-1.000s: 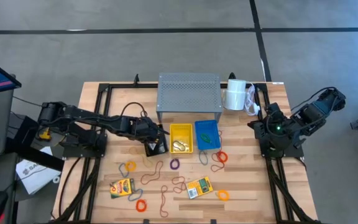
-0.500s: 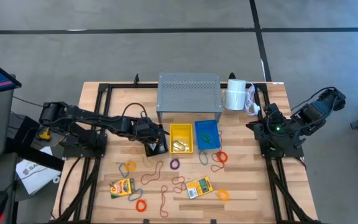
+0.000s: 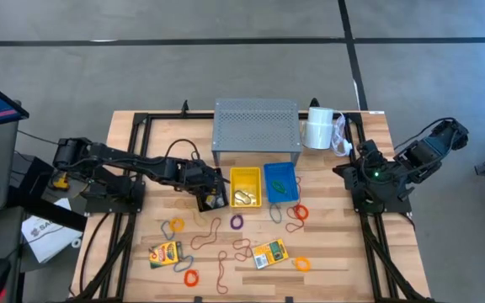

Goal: Pick & Place Office Desk Supplies
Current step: Put the crayon box into the black basket

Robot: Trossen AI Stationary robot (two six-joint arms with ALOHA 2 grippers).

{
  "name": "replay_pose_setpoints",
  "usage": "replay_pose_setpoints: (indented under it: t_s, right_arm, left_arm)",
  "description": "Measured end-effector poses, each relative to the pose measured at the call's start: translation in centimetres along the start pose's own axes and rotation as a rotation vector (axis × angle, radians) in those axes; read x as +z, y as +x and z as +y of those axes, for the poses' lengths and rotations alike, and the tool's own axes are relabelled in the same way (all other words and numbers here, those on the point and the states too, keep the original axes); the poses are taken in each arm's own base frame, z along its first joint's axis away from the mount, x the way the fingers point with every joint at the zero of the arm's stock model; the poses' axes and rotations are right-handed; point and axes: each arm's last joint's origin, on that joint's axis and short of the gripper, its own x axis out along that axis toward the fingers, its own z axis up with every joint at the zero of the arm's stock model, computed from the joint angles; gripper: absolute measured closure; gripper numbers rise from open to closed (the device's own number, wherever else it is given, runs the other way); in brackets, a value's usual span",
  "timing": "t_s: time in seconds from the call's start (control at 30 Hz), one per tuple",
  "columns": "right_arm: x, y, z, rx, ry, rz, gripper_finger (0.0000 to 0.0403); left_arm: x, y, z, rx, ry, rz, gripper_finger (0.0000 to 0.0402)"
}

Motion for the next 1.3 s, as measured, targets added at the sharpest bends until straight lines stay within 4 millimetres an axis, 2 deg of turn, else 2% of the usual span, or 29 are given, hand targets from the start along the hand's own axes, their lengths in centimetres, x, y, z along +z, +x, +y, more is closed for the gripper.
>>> replay_pose_setpoints:
  t_s: [0.47, 0.93, 1.17, 1.3]
  right_arm:
    - [0.0, 0.0, 0.7, 0.059, -0.014, -0.004, 0.0296]
    - [0.0, 0.0, 0.8, 0.061, -0.012, -0.004, 0.0296]
    - [0.0, 0.0, 0.9, 0.071, -0.011, 0.003, 0.0296]
    - [0.0, 0.0, 0.9, 0.074, -0.009, 0.003, 0.0296]
  left_arm:
    - [0.0, 0.0, 0.0, 0.004, 0.009, -0.011, 0.0273]
    - [1.3, 0.1, 0.3, 0.026, 0.143, -0.059, 0.0221]
    - [2.6, 0.3, 0.7, 0.045, 0.199, -0.075, 0.0212]
    - [3.4, -0.5, 1.0, 0.028, 0.223, -0.082, 0.0213]
